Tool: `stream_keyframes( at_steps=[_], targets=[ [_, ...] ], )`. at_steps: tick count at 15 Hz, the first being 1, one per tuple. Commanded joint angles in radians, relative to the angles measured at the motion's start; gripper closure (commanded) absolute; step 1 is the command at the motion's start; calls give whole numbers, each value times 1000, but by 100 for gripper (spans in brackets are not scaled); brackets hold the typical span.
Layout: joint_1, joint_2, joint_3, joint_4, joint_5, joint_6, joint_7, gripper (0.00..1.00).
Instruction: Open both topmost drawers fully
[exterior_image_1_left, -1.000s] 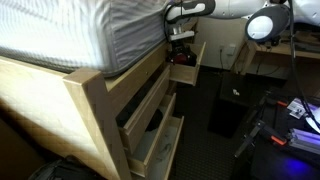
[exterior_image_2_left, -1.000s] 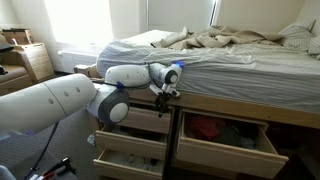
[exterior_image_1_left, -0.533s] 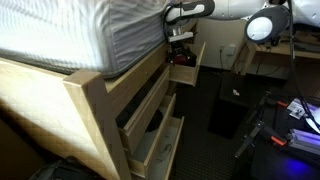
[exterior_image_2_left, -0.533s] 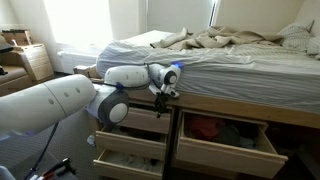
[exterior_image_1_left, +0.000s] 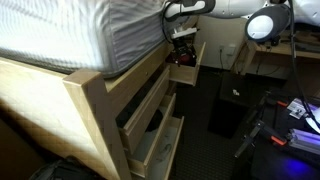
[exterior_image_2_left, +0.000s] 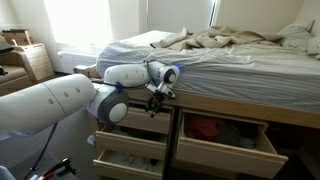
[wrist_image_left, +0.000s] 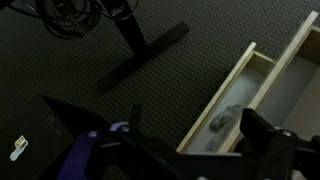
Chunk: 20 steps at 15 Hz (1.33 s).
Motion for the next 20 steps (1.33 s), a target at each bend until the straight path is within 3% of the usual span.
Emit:
stream_keyframes(
  at_steps=[1, 2, 3, 6, 7, 13, 17, 20],
  targets=[
    [82, 18, -17, 2, -32, -122, 30, 0],
    [87, 11, -23, 2, -34, -117, 61, 0],
    [4, -7, -1, 2, 0, -87, 14, 0],
    [6, -8, -4, 2, -1, -98, 36, 0],
    [5, -13, -16, -14, 0, -41, 94, 0],
    [69, 38, -29, -26, -11, 246, 421, 0],
    [94, 43, -56, -32, -46, 273, 582, 0],
    [99, 50, -60, -32, -58, 266, 549, 0]
  ],
)
